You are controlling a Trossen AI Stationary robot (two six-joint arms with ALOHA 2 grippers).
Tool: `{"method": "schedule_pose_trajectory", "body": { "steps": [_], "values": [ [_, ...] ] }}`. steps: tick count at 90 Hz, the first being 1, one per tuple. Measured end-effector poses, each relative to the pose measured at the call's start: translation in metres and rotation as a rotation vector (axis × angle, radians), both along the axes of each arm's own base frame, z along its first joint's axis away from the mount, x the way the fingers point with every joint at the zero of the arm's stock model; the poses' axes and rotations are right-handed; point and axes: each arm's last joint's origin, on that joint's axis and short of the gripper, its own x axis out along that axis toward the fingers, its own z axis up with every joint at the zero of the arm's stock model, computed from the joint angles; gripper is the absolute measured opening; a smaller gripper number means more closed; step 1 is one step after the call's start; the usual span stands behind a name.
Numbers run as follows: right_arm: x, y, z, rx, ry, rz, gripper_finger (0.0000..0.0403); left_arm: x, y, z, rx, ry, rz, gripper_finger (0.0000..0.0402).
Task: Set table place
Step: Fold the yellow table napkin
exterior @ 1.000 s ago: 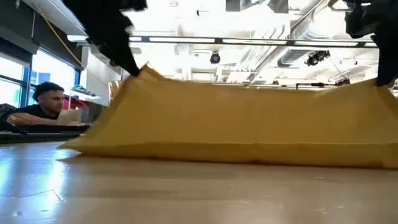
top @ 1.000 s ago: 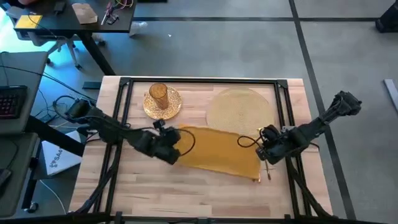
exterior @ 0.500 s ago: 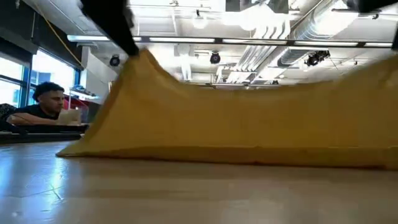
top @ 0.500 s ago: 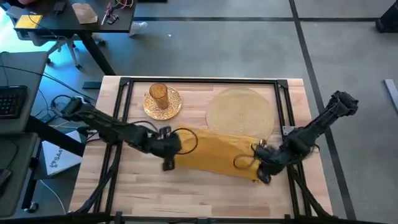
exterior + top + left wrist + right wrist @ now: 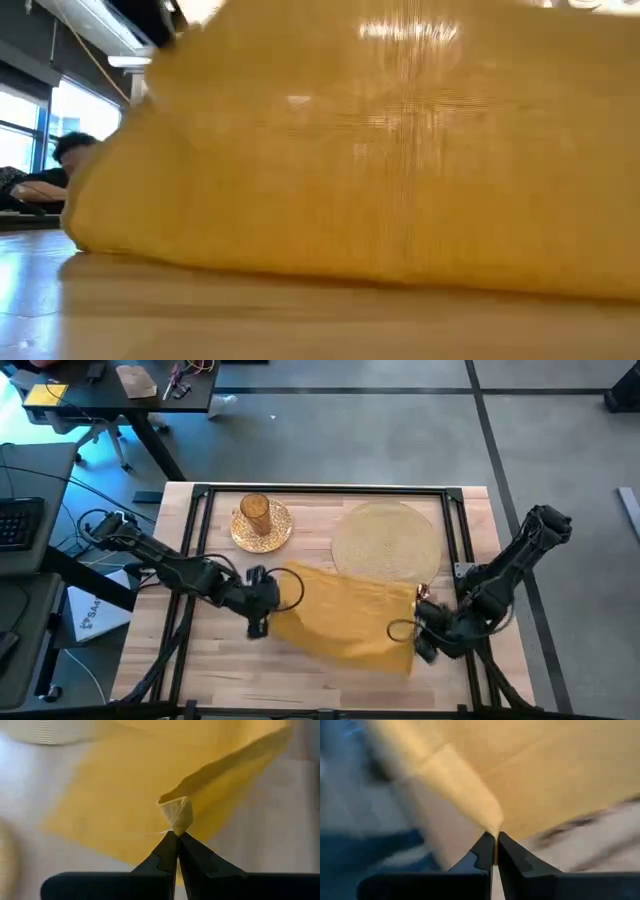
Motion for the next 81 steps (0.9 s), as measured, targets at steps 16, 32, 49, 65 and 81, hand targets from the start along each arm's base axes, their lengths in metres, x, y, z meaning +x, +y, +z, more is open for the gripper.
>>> {"method": "schedule_pose_trajectory", "body": {
  "steps": [16, 32, 49, 65, 81],
  "values": [
    [-0.002, -0.029, -0.005, -0.157, 0.151, -0.117, 0.0, 0.01, 0.025, -0.036, 0.142, 0.036, 0.143, 0.0],
    [0.001, -0.04, -0.01, -0.219, 0.186, -0.07, 0.0, 0.019, 0.036, -0.065, 0.137, 0.049, 0.14, 0.0],
    [-0.001, -0.05, -0.037, -0.215, 0.22, -0.12, 0.0, 0.024, 0.039, -0.077, 0.151, 0.078, 0.159, 0.0],
    [0.001, -0.056, -0.055, -0.197, 0.204, -0.157, 0.0, 0.024, 0.039, -0.079, 0.158, 0.085, 0.161, 0.0],
    [0.0, -0.063, -0.059, -0.258, 0.202, -0.172, 0.0, 0.024, 0.039, -0.078, 0.184, 0.076, 0.177, 0.0]
  ]
}}
